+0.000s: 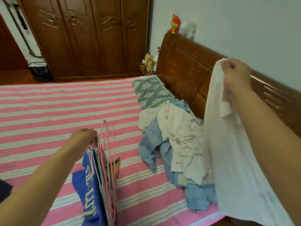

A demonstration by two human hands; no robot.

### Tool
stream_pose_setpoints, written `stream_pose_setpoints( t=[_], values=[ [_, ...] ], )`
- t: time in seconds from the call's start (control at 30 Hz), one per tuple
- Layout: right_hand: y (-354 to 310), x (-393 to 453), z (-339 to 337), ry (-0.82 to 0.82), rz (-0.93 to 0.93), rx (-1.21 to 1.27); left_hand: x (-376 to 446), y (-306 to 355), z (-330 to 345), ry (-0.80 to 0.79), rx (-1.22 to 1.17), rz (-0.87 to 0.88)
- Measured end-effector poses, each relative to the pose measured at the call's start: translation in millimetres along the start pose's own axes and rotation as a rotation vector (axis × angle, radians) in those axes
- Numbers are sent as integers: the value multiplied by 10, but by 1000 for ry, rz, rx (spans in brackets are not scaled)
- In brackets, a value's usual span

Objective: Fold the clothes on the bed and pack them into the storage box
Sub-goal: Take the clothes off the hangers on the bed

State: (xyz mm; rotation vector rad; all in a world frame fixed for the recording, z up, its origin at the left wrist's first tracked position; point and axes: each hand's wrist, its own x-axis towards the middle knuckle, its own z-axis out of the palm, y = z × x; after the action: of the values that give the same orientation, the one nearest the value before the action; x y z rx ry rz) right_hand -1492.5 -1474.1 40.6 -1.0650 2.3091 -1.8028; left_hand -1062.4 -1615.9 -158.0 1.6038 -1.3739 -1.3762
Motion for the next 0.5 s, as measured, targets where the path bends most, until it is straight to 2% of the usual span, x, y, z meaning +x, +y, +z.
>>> stream_pose_setpoints(
  t=[0.17,0.27,0.37,0.43,0.5],
  values=[
    [501,710,541,-273,172,-115,-60,151,143,-177,-326,-125],
    [770,771,942,-468,291,-137,-71,199,133,-200,-478,-190],
    [925,332,1402,-662,261,-237,-155,241,77,-186,-593,-210],
    [929,-295,1622,-808,204,-185,-233,278,27,-167,-612,-198],
    [951,-1083,1713,-1027,152,-155,-312,323,-36,-146,-584,-159]
  ],
)
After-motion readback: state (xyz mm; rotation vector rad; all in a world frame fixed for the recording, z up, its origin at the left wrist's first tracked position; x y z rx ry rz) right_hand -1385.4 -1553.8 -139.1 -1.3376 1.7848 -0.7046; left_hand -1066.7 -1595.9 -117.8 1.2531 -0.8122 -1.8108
